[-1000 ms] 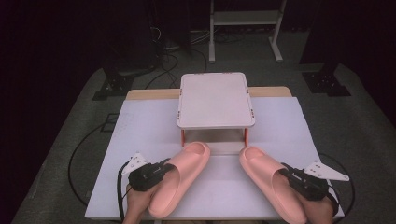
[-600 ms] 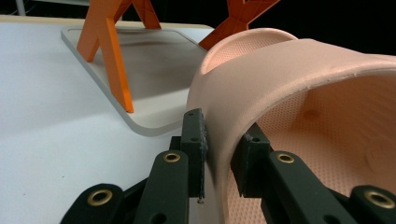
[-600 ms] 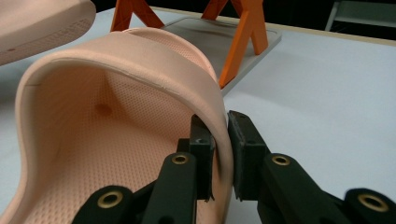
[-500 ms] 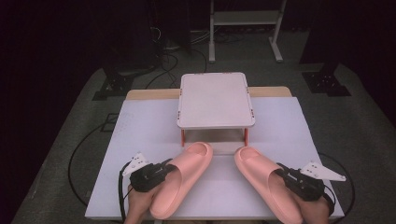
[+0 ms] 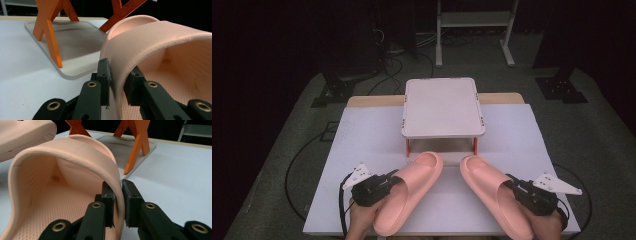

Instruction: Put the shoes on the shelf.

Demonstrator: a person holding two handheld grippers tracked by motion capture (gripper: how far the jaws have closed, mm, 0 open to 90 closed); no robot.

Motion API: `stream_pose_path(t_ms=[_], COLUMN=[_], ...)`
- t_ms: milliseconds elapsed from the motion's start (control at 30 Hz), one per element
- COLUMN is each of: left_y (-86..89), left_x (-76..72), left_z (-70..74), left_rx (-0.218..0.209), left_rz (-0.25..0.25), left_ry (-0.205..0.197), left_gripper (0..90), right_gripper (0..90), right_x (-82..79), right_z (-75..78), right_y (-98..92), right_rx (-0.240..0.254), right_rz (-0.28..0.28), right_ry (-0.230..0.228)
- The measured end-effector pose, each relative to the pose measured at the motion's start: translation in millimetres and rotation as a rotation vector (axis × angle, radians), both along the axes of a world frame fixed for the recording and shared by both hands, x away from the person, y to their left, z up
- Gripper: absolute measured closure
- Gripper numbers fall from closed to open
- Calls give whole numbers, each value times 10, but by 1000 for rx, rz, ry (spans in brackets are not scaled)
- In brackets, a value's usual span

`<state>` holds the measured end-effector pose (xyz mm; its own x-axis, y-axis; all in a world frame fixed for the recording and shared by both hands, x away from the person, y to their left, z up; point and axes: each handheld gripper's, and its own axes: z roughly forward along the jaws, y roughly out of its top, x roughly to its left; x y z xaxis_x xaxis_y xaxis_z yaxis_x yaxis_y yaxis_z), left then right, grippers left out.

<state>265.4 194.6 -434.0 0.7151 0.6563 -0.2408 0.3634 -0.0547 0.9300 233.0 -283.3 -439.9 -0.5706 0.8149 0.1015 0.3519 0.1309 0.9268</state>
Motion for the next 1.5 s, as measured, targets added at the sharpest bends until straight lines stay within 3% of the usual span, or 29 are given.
stream_pose_path(t_ms=[800, 1167, 1500], left_y=[-96, -184, -259], left_x=[-16, 19, 62], left_z=[202, 448, 682], left_rx=[-5, -32, -51], left_rz=[-50, -96, -121], left_ry=[-38, -89, -140], left_gripper=[766, 765, 766], right_gripper=[800, 800, 801], right_x=[-64, -69, -56], right_z=[225, 376, 621], right_y=[-3, 26, 69], right_rx=[72, 83, 92], right_rz=[18, 21, 36], right_ry=[-40, -68, -115])
